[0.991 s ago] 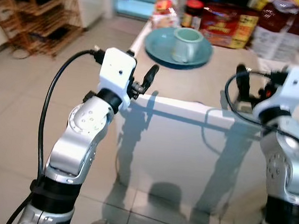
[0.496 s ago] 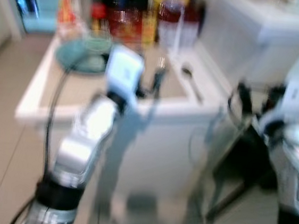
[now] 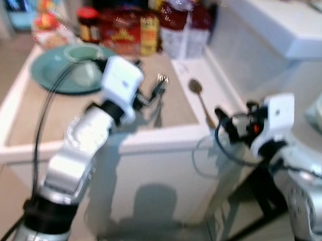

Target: Setting the table

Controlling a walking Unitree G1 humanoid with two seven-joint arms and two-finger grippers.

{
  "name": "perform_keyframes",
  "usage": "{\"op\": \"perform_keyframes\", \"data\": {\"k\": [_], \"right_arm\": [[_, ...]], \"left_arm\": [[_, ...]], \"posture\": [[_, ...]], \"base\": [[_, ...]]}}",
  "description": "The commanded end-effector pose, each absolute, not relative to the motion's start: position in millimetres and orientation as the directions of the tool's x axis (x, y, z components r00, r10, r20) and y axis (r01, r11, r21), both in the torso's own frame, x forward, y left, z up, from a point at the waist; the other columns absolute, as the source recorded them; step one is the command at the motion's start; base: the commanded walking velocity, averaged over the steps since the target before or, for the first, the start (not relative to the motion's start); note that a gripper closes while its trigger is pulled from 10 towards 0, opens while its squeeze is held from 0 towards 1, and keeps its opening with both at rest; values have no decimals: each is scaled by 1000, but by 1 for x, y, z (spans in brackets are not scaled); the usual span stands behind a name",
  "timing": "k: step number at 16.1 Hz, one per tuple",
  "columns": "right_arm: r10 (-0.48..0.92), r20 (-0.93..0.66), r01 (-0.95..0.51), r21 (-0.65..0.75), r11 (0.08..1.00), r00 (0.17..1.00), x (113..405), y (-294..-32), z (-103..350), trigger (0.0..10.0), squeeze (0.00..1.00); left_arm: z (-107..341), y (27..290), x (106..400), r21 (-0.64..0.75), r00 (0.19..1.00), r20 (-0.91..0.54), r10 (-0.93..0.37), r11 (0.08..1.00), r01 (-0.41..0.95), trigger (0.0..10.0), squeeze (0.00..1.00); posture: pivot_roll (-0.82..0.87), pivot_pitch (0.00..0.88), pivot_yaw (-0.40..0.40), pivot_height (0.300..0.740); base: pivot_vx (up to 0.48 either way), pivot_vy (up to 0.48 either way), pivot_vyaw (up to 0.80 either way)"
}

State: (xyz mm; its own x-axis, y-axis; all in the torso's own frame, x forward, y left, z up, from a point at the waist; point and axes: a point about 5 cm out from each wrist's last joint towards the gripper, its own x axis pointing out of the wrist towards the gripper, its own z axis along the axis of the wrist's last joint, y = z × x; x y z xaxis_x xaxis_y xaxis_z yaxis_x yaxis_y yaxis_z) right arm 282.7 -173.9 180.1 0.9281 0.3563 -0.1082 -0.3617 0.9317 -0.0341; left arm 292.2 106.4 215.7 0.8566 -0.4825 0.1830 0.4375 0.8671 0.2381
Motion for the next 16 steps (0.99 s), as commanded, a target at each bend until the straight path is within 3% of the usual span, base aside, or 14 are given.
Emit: {"op": "perform_keyframes", "data": {"k": [1, 5, 9, 11, 16], "right_arm": [[351, -75, -354, -34, 935, 933, 287, -170, 189, 10000, 0], [236, -78, -237, -13, 971, 969, 317, -182, 191, 10000, 0], [297, -153, -289, 73, 955, 943, 345, -176, 176, 10000, 0], [314, -201, -314, 32, 949, 928, 363, -168, 170, 10000, 0], [353, -115, -359, -30, 933, 928, 371, -155, 189, 10000, 0]], "left_arm": [[220, 108, 287, 260, 839, 181, -514, 847, 463, 10000, 0], [223, 94, 281, 299, 764, 158, -625, 768, 566, 10000, 0], [223, 87, 280, 318, 729, 112, -675, 719, 617, 10000, 0], [222, 86, 279, 332, 713, 90, -695, 696, 637, 10000, 0], [224, 93, 280, 332, 775, 96, -625, 754, 567, 10000, 0]], "posture": [[64, 1, -32, 740], [74, 0, -24, 740], [83, 0, -22, 740], [84, 0, -21, 740], [115, 16, -56, 740]], "base": [[0, 0, 0], [0, 0, 0], [0, 0, 0], [0, 0, 0], [0, 0, 0]]}}
